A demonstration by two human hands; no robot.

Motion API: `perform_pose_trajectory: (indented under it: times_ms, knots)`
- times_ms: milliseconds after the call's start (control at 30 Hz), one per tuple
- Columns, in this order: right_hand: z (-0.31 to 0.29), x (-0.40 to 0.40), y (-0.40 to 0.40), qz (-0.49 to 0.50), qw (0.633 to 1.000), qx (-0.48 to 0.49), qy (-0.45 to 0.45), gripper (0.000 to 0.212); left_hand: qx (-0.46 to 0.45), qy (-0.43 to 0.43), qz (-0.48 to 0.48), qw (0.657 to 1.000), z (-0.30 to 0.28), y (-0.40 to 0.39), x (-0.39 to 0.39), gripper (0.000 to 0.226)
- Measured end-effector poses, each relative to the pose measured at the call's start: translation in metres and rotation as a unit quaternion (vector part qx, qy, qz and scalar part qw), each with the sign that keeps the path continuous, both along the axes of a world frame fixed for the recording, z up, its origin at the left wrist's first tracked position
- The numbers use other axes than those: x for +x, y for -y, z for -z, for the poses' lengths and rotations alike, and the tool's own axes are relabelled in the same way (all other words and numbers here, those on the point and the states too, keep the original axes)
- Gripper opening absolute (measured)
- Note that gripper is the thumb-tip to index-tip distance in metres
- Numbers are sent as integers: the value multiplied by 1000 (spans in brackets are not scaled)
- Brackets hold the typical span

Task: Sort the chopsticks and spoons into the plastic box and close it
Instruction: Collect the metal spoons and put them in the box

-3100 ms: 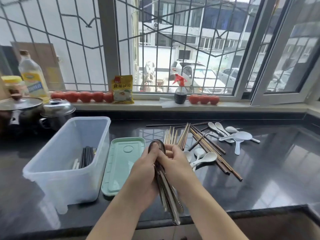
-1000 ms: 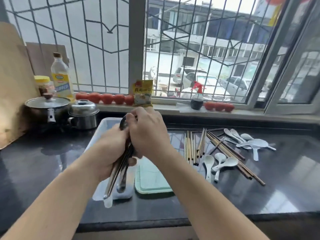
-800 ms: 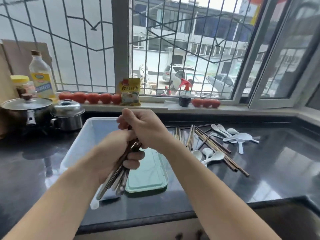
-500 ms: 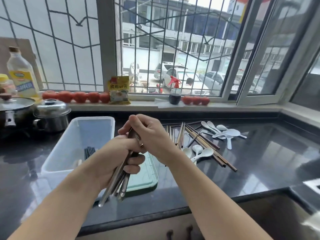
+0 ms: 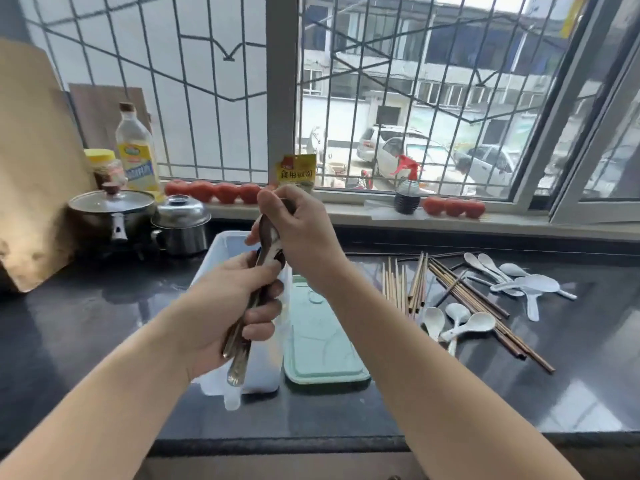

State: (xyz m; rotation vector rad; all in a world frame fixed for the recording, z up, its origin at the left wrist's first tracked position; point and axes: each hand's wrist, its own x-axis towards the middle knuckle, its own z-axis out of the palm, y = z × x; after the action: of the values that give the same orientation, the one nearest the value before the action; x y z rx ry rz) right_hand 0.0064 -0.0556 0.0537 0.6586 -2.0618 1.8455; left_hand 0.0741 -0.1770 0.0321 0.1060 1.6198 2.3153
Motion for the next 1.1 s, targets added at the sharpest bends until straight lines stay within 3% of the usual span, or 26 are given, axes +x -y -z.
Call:
perform_pose_trajectory:
  times_ms: [133,267,367,467,633,833,933,1033,1100]
  knots:
    - [2,-1,42,-103,994,16,42,34,88,-18,-57,994,-2,30,-8,13]
    - [-5,-1,60,-117,987,98,52,37,58,-35,-96,993,-2,50,-15,18]
    - [-7,-7,63,-32,983,180,19,36,-12,-74,-151,986,-4,57,-19,21]
    - [-11,-8,57,81,979,184,6,32,-63,-102,-165,979,-6,56,-21,18]
    - [-16,-12,47,73,976,203,22,20,-53,-74,-171,981,-3,48,-23,5]
    - [-12,-15,48,124,954,249,-113,12,-61,-66,-200,976,-1,49,-30,21]
    - [-17,-23,42,134,953,238,-129,10,-76,-59,-220,971,4,53,-30,19]
    - [-29,-60,21,176,958,205,-98,10,0,-11,-250,968,11,68,-36,18]
    - [-24,-83,14,162,930,322,-77,13,72,25,-255,964,13,77,-45,20]
